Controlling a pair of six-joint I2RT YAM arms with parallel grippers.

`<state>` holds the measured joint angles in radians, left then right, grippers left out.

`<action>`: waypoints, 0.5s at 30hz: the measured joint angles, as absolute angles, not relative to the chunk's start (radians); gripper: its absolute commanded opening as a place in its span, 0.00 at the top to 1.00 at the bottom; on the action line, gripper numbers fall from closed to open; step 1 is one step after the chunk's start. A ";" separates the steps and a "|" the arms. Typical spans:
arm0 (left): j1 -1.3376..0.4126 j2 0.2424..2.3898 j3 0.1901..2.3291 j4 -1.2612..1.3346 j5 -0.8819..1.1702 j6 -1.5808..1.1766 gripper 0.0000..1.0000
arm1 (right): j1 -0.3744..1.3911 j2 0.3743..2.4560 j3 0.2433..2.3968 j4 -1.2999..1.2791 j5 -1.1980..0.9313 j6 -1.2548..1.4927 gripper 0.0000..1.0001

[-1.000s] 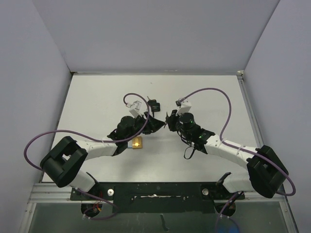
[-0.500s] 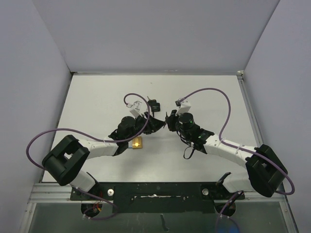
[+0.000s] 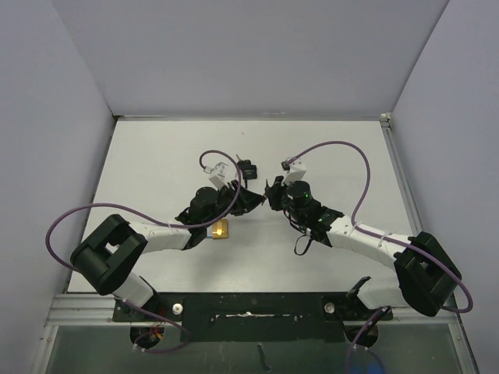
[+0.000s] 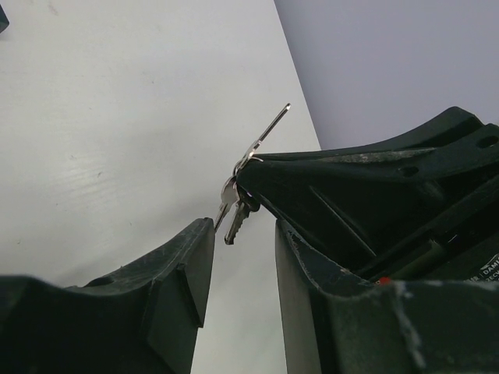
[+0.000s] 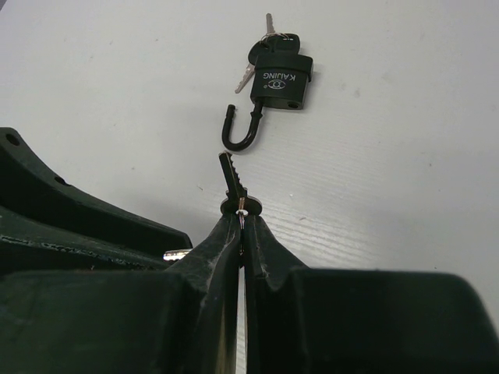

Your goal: Unlock with the key

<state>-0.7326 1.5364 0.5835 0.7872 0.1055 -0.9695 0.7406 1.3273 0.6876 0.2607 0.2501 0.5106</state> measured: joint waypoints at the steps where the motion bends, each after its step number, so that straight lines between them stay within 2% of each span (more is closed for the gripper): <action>1: -0.733 1.538 0.583 0.789 0.106 -0.970 0.66 | 0.741 1.327 0.688 0.261 0.250 0.511 1.00; 15: -0.736 1.539 0.583 0.812 0.106 -0.983 0.78 | 0.741 1.327 0.688 0.278 0.228 0.514 1.00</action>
<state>-0.7364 1.5394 0.5835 0.8116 0.1059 -0.9829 0.7406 1.3273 0.6876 0.2783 0.2279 0.5144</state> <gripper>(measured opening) 0.255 0.034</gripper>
